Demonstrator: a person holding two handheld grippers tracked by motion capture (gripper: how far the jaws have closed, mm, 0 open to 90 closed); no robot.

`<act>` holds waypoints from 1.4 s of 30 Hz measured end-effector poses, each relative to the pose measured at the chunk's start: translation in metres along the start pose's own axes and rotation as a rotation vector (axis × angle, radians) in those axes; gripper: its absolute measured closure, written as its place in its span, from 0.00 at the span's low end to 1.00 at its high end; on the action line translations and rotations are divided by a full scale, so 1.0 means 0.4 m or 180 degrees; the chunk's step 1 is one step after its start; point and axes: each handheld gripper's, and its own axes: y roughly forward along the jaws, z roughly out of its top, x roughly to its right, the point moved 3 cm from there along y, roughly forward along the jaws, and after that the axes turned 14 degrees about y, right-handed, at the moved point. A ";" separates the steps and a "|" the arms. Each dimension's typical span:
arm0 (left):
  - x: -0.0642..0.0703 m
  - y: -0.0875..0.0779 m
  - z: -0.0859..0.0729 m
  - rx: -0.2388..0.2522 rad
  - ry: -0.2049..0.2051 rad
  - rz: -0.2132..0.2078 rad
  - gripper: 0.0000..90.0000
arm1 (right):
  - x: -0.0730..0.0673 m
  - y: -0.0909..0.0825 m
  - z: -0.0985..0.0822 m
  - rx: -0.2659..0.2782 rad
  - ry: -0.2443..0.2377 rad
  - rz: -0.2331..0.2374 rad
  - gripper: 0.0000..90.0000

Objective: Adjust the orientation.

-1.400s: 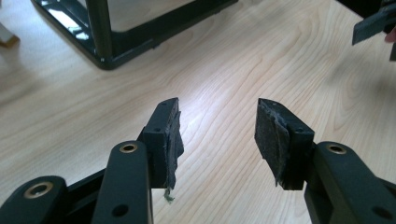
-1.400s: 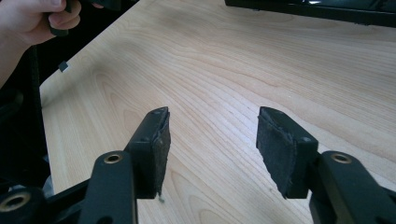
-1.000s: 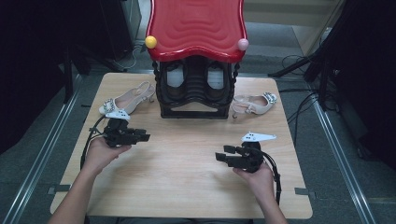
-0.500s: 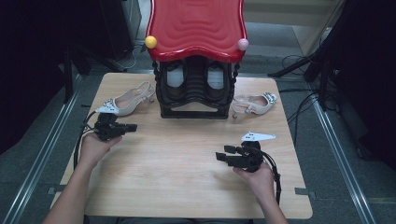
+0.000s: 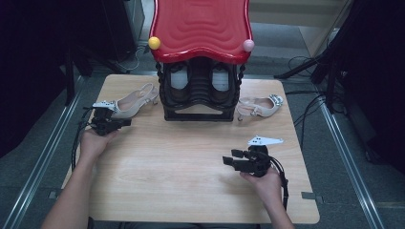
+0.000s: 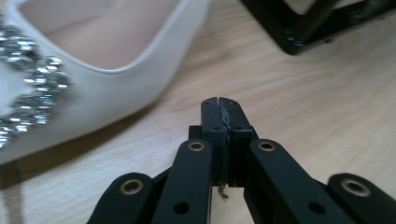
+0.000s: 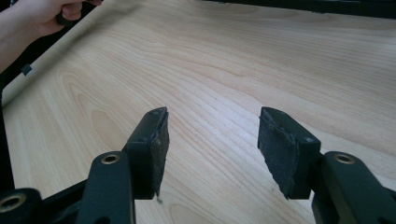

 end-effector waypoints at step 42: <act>-0.087 -0.004 0.027 0.0034 -0.0401 0.0209 1.00 | 0.014 -0.032 -0.038 0.0033 0.0137 -0.0140 0.49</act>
